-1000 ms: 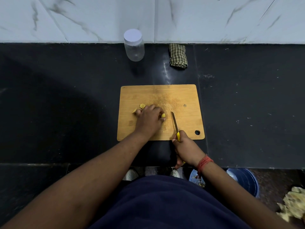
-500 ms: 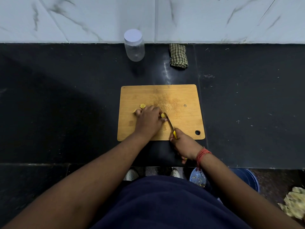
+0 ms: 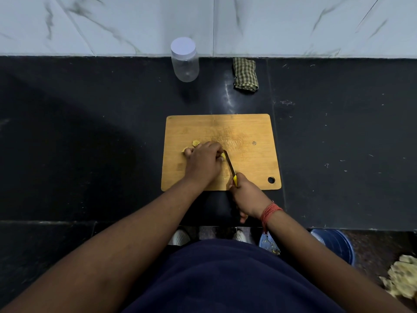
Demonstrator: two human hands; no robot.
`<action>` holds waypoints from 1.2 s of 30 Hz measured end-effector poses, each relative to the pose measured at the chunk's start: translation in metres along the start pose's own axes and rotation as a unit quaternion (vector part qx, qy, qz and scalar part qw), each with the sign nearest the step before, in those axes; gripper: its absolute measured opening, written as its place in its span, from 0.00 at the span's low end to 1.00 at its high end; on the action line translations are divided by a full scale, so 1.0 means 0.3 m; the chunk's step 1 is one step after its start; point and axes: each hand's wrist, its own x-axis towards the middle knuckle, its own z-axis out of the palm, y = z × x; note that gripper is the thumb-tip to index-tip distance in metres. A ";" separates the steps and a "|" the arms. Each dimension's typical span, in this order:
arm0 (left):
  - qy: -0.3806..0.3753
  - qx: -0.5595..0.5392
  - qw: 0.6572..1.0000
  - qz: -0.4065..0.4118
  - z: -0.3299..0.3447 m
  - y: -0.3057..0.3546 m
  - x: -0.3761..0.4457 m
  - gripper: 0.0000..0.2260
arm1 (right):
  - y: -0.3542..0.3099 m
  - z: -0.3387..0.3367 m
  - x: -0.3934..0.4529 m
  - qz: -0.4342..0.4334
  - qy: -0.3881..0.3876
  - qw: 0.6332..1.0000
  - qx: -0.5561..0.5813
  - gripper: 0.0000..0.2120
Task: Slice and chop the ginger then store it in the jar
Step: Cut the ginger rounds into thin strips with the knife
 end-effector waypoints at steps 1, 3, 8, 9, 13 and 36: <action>-0.001 -0.001 1.000 -0.002 -0.003 0.002 0.000 0.05 | -0.007 0.002 0.004 0.006 0.001 1.000 -0.002 0.07; -0.007 0.003 1.000 -0.004 -0.007 0.004 0.002 0.04 | -0.019 0.006 0.012 0.019 0.004 1.000 -0.005 0.07; -0.023 0.015 1.000 -0.005 -0.015 0.004 0.007 0.03 | -0.049 0.009 0.024 0.028 0.000 0.999 -0.024 0.06; -0.024 0.019 1.000 -0.004 -0.015 0.006 0.007 0.03 | -0.055 0.007 0.026 0.028 0.001 0.999 -0.026 0.06; -0.020 0.038 0.999 -0.009 -0.021 0.011 0.006 0.03 | -0.058 0.010 0.021 0.028 0.000 0.998 -0.054 0.07; -0.042 -0.030 0.994 -0.100 -0.033 0.031 0.038 0.04 | -0.052 0.013 0.007 0.014 0.022 0.996 -0.086 0.04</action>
